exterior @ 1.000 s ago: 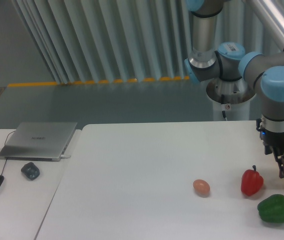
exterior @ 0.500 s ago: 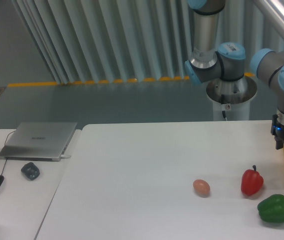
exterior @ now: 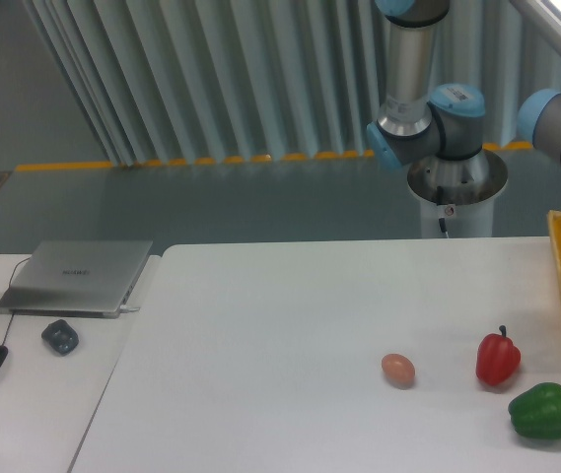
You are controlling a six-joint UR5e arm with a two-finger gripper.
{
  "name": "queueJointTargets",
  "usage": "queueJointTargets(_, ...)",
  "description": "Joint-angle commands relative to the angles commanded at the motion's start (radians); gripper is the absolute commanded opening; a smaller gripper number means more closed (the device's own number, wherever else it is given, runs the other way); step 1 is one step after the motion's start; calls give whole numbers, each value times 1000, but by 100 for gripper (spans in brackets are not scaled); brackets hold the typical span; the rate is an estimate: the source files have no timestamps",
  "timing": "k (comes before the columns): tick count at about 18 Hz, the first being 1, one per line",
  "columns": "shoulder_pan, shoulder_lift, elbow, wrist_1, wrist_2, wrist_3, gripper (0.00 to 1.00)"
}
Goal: Place the triangular bread on the table
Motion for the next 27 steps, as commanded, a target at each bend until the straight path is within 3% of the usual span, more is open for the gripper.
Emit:
queueJointTargets(4,29,3,-5,3,57,84,100)
queueJointTargets(8,98,8,-5,6,51,80,100)
queueJointTargets(15,158,-1,26,54,37,-9,100)
queueJointTargets(23,213,-6,17,55,-123,-46,100)
queueJointTargets(27,221,-28,18,54,-115,-181,100)
